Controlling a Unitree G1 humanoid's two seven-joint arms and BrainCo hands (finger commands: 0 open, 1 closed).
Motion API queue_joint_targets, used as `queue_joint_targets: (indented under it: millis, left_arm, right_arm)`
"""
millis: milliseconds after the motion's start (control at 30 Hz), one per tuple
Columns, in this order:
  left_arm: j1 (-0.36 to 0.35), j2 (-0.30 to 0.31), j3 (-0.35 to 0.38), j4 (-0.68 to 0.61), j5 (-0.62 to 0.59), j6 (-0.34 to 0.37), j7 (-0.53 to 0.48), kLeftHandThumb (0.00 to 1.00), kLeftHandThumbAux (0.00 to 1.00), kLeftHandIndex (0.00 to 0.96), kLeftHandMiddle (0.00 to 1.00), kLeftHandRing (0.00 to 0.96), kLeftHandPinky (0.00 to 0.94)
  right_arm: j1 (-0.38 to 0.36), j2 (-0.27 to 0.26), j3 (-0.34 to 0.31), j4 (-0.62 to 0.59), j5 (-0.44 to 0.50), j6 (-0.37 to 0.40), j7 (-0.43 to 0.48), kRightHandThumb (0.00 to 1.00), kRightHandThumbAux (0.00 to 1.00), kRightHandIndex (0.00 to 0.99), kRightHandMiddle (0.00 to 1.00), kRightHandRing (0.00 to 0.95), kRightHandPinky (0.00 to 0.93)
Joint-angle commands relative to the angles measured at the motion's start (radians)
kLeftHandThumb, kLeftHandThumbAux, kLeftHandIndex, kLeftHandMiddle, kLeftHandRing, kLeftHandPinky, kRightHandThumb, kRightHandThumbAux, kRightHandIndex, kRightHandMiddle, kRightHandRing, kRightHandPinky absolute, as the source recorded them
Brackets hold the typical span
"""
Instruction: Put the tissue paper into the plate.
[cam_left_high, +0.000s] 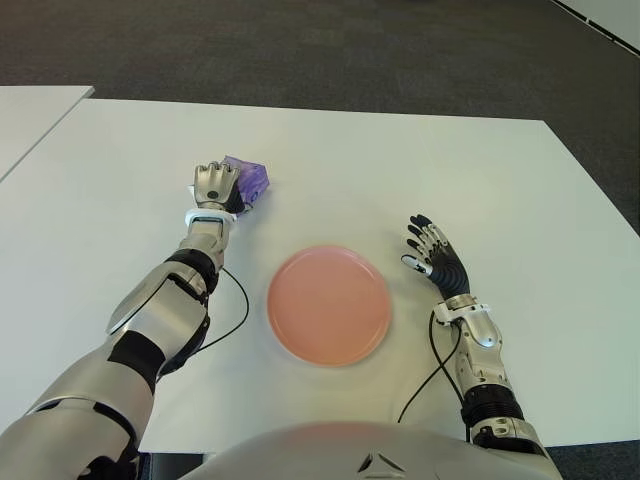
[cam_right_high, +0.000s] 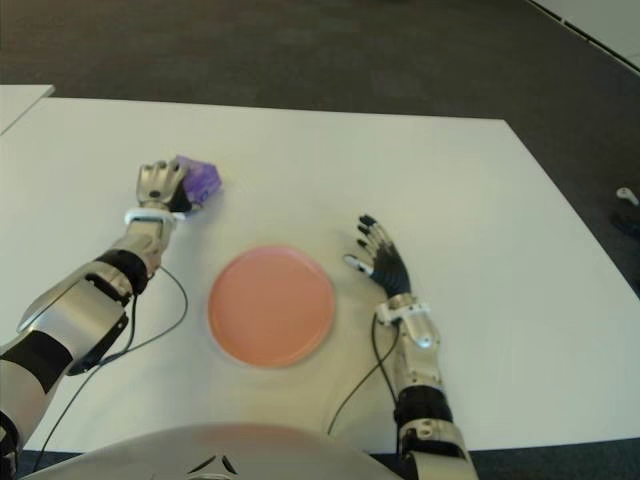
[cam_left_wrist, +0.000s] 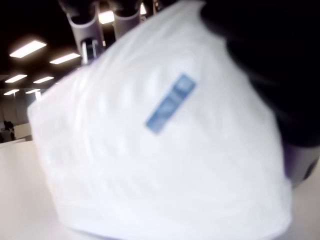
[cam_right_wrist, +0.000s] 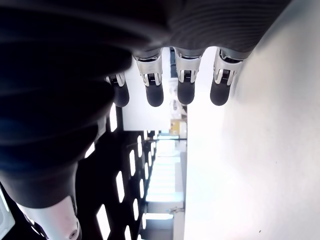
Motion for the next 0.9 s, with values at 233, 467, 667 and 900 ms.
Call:
queue_joint_targets:
  millis: [233, 467, 667, 900]
  left_arm:
    - [0.122, 0.004, -0.038, 0.051, 0.015, 0.008, -0.055, 0.724, 0.694, 0.436, 0.834, 0.847, 0.896]
    - [0.136, 0.008, -0.073, 0.050, 0.046, 0.016, 0.052, 0.724, 0.689, 0.436, 0.839, 0.847, 0.894]
    - [0.134, 0.008, -0.068, 0.049, 0.036, 0.007, 0.059, 0.727, 0.687, 0.435, 0.840, 0.848, 0.904]
    - [0.139, 0.003, -0.048, 0.044, 0.021, -0.011, 0.127, 0.731, 0.687, 0.435, 0.835, 0.849, 0.897]
  right_arm:
    - [0.090, 0.025, 0.010, 0.151, -0.011, 0.041, 0.000, 0.000, 0.737, 0.000, 0.000, 0.000, 0.000]
    - [0.078, 0.024, 0.015, 0.172, -0.010, 0.021, 0.014, 0.000, 0.727, 0.000, 0.000, 0.000, 0.000]
    - [0.073, 0.026, 0.015, 0.179, -0.008, 0.010, 0.023, 0.000, 0.735, 0.000, 0.000, 0.000, 0.000]
    - [0.076, 0.029, 0.011, 0.172, -0.001, 0.020, 0.020, 0.000, 0.748, 0.000, 0.000, 0.000, 0.000]
